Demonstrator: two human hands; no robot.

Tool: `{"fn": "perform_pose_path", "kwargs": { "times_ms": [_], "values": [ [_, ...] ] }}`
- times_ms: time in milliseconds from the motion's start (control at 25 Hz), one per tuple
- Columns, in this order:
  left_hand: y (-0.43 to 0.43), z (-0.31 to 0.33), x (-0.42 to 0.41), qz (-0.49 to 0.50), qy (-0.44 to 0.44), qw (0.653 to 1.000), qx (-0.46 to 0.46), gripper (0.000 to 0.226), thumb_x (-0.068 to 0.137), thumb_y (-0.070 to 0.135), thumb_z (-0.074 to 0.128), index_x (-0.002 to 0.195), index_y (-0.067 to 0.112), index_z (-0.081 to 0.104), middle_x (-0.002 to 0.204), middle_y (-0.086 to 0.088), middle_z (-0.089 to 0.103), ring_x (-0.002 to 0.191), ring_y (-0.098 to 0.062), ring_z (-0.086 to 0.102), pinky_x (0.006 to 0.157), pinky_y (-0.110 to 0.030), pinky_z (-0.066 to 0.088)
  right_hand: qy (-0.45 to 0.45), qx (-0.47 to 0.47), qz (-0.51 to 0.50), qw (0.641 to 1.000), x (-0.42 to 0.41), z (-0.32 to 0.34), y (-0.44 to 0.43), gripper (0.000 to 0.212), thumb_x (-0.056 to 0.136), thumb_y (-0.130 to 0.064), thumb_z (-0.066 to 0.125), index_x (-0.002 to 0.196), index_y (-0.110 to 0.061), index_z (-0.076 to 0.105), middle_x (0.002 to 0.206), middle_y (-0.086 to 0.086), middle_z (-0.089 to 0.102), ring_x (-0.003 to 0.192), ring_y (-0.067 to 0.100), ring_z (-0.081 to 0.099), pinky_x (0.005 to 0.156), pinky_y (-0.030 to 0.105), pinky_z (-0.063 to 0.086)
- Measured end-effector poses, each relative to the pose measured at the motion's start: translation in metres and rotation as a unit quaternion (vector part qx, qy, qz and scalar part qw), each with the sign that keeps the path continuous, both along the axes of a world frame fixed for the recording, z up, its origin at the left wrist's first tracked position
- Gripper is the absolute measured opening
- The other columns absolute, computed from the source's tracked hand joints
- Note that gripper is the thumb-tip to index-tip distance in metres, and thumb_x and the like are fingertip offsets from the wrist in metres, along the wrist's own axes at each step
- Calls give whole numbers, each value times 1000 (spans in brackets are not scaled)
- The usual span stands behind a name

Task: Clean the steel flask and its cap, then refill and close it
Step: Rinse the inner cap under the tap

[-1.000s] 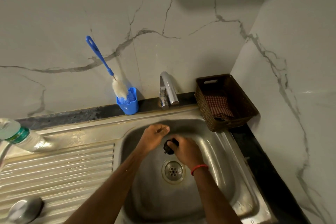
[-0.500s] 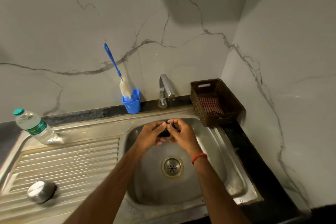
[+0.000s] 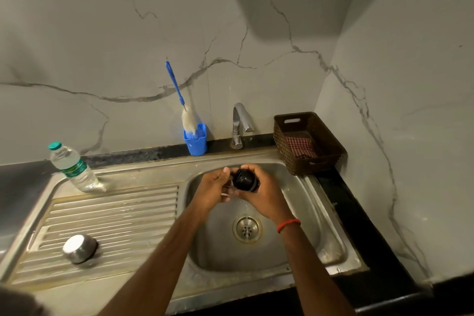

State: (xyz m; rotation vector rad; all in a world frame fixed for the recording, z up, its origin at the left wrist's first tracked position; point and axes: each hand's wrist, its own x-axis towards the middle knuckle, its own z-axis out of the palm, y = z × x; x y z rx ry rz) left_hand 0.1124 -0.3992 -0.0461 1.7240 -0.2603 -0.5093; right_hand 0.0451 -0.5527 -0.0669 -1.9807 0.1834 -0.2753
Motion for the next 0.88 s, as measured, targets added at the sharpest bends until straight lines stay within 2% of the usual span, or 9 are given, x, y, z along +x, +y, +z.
{"fn": "perform_pose_path", "kwargs": {
  "times_ms": [80,200,320,400,560,640,760,880],
  "values": [
    [6,1,-1,-11,-10,1000,-6,25,106,30,49,114,24,72,89,3,76,74,-10,67,70,-28,55,-1,14,-8,1000,-4,5,1,56,75,-17,86,117,-36,54,110,-19,64,104,-11,59,84,10,49],
    [12,3,-4,-25,-31,999,7,21,105,30,53,114,29,72,96,6,76,79,-12,67,71,-26,56,1,20,-10,1000,-10,6,7,56,75,-16,86,118,-29,54,107,-17,64,100,-12,59,80,7,48],
    [15,4,-9,-31,-39,999,15,25,103,41,54,117,28,71,102,5,76,90,-15,71,74,-28,58,-2,15,-13,1000,-16,6,11,57,73,-20,88,117,-31,53,106,-18,62,100,-10,60,79,9,49],
    [15,4,-13,-37,-32,999,4,26,100,41,58,117,25,70,102,3,76,93,-19,73,75,-31,61,-4,19,-17,1000,-19,7,14,58,72,-22,89,117,-32,54,107,-18,63,100,-6,61,79,10,50],
    [15,1,-20,-40,26,998,-48,27,99,39,60,117,20,70,105,-5,76,93,-22,74,80,-38,63,-14,38,-16,999,-23,6,17,58,71,-20,89,117,-35,56,111,-12,67,105,1,64,86,19,55],
    [16,0,-22,-46,43,996,-59,28,100,39,60,115,19,71,102,-5,76,88,-21,74,80,-37,63,-13,35,-8,999,-24,4,18,58,72,-19,88,118,-35,56,113,-13,66,107,0,62,88,19,53],
    [12,5,-22,-39,-15,999,-7,24,97,41,63,109,22,72,96,1,77,87,-15,74,74,-27,62,-12,-3,-24,1000,-26,3,21,55,71,-26,89,115,-30,57,112,-14,62,105,-1,59,85,15,50],
    [5,11,-19,-26,-72,996,35,25,92,47,66,107,27,71,93,7,76,87,-9,72,74,-25,60,-43,-20,-57,997,-23,8,22,56,69,-28,90,117,-24,61,114,-8,61,105,5,60,89,26,56]
  ]
}}
